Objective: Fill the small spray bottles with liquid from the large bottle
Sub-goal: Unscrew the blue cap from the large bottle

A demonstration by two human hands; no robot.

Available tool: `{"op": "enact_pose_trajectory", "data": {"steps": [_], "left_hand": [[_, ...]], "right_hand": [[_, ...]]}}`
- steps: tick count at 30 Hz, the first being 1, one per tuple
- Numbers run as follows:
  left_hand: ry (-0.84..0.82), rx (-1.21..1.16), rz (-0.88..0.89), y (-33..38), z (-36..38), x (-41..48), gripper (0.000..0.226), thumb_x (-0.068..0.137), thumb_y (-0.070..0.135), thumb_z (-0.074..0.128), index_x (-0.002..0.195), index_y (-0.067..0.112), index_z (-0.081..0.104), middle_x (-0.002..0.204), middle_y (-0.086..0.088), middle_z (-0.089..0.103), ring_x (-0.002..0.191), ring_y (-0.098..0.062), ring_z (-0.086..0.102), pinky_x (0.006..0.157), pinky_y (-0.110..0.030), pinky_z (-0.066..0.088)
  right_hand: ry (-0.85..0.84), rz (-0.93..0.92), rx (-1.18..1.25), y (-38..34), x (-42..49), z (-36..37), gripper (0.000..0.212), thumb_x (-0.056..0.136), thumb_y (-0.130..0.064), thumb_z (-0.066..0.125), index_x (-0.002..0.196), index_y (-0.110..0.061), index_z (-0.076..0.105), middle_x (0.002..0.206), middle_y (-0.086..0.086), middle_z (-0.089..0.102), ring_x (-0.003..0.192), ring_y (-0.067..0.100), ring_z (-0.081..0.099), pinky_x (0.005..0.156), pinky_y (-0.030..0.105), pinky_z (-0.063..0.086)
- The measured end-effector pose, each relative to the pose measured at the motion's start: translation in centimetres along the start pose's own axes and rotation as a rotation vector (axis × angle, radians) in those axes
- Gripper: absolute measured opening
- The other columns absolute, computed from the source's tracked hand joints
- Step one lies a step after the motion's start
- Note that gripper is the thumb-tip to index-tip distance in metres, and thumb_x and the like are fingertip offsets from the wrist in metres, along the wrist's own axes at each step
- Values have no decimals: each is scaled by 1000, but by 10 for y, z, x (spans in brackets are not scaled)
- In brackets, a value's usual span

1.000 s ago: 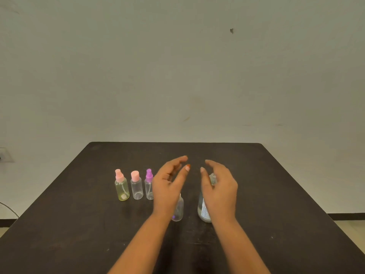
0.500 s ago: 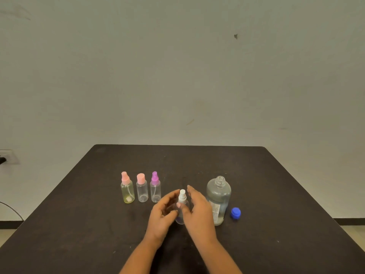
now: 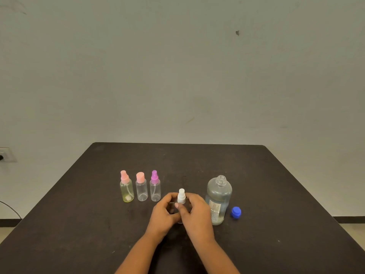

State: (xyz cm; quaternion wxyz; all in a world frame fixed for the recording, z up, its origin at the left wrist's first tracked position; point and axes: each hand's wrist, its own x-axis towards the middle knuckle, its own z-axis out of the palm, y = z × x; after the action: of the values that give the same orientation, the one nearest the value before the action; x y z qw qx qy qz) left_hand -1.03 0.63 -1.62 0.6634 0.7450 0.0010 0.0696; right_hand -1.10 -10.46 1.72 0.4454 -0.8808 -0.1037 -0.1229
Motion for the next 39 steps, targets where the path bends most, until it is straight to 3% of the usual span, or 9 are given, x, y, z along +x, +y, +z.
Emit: {"op": "enact_pose_trajectory", "data": {"steps": [9, 14, 19, 22, 24, 28, 31, 34, 39], "left_hand": [[-46, -23, -31, 1, -3, 1, 40, 70, -8, 71, 100, 17, 65, 87, 1, 70, 73, -8, 61, 66, -20, 51], [-43, -25, -25, 3, -3, 0, 40, 70, -10, 70, 100, 16, 66, 89, -7, 69, 74, -9, 64, 65, -22, 53], [-31, -40, -38, 5, -2, -1, 41, 72, -9, 70, 100, 21, 66, 90, -8, 70, 75, -11, 64, 63, -19, 52], [-25, -15, -31, 3, -2, 0, 42, 72, -5, 71, 100, 26, 67, 92, -8, 70, 78, -20, 62, 69, -27, 56], [-28, -2, -29, 1, -2, -1, 42, 72, -3, 72, 101, 27, 66, 93, -5, 71, 82, -23, 65, 75, -30, 57], [-35, -33, -39, 5, -2, -2, 40, 73, -7, 70, 101, 21, 66, 95, 0, 73, 88, -14, 68, 69, -19, 53], [-36, -40, -54, 6, -3, -1, 39, 74, -8, 68, 101, 20, 66, 94, -2, 72, 87, -15, 67, 65, -17, 53], [-33, -19, -41, 5, -3, -1, 39, 74, -4, 71, 103, 22, 66, 94, 0, 72, 87, -16, 67, 69, -21, 55], [-22, -34, -47, 3, -2, 0, 41, 73, -5, 71, 104, 21, 66, 93, -3, 71, 84, -16, 67, 68, -22, 55]], "right_hand": [[88, 28, 10, -10, 12, 1, 21, 76, -28, 75, 82, -19, 57, 85, -6, 51, 76, 8, 53, 66, 17, 44], [77, 18, -20, -10, 14, 0, 16, 80, -24, 71, 83, -18, 56, 86, -4, 52, 77, 9, 52, 63, 12, 39], [58, -7, -64, -11, 16, 0, 9, 85, -20, 64, 86, -15, 57, 87, -5, 50, 77, 8, 48, 61, 10, 36], [32, -1, -66, -11, 18, -1, 5, 86, -11, 61, 91, -11, 61, 90, -4, 54, 82, 10, 51, 66, 11, 37], [7, 18, -33, -11, 18, -3, 13, 86, -5, 58, 97, -11, 63, 93, -3, 56, 86, 10, 53, 71, 12, 39], [-35, 62, 23, -13, 17, -5, 36, 86, -13, 63, 121, -18, 58, 113, -4, 58, 103, 9, 56, 86, 17, 46], [8, 50, 38, -13, 15, -4, 36, 73, -26, 78, 103, -22, 58, 101, -11, 52, 90, 4, 55, 73, 11, 44], [44, 67, 36, -10, 13, -2, 25, 73, -23, 77, 84, -22, 55, 88, -8, 52, 78, 4, 53, 62, 12, 43], [32, 21, -8, -8, 15, -2, 12, 82, -12, 66, 91, -17, 61, 88, -6, 56, 79, 4, 52, 63, 7, 39]]}}
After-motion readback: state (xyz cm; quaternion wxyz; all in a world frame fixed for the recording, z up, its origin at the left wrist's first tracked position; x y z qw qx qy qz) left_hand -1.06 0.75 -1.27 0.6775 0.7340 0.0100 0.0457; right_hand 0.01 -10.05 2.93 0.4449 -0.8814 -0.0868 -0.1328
